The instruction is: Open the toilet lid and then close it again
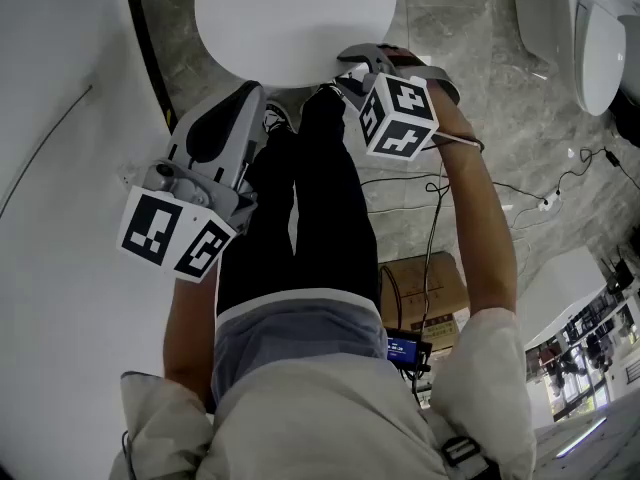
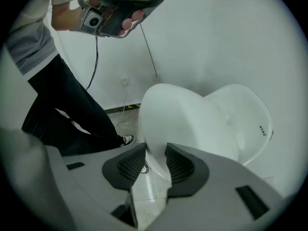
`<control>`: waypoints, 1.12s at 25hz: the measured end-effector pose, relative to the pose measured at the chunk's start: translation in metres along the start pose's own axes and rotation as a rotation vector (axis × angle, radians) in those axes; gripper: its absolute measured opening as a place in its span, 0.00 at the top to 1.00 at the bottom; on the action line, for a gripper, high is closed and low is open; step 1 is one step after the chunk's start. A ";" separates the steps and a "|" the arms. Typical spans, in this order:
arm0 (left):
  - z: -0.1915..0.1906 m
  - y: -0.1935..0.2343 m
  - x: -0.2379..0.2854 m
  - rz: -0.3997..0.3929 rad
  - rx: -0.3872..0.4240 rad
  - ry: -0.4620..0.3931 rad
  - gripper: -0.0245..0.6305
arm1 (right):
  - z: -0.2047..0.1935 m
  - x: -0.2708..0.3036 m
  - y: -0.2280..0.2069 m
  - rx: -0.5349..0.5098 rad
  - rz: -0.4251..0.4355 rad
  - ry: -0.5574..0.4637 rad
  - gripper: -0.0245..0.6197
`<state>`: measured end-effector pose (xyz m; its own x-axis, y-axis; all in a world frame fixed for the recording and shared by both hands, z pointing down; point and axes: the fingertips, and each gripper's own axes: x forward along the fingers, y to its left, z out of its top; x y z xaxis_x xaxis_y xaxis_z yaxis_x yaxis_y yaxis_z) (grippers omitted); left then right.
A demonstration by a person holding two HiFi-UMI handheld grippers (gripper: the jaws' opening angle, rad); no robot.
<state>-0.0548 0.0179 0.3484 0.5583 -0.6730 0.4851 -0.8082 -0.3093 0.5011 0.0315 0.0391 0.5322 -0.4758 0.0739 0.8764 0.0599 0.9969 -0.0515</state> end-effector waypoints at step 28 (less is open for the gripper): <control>-0.058 0.029 -0.002 0.059 -0.026 0.054 0.95 | -0.060 0.113 0.025 0.211 -0.016 0.055 0.89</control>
<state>-0.0684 0.0492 0.4037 0.5195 -0.6524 0.5518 -0.8354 -0.2521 0.4884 0.0321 0.0707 0.6588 -0.4258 0.0624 0.9026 -0.1346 0.9821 -0.1314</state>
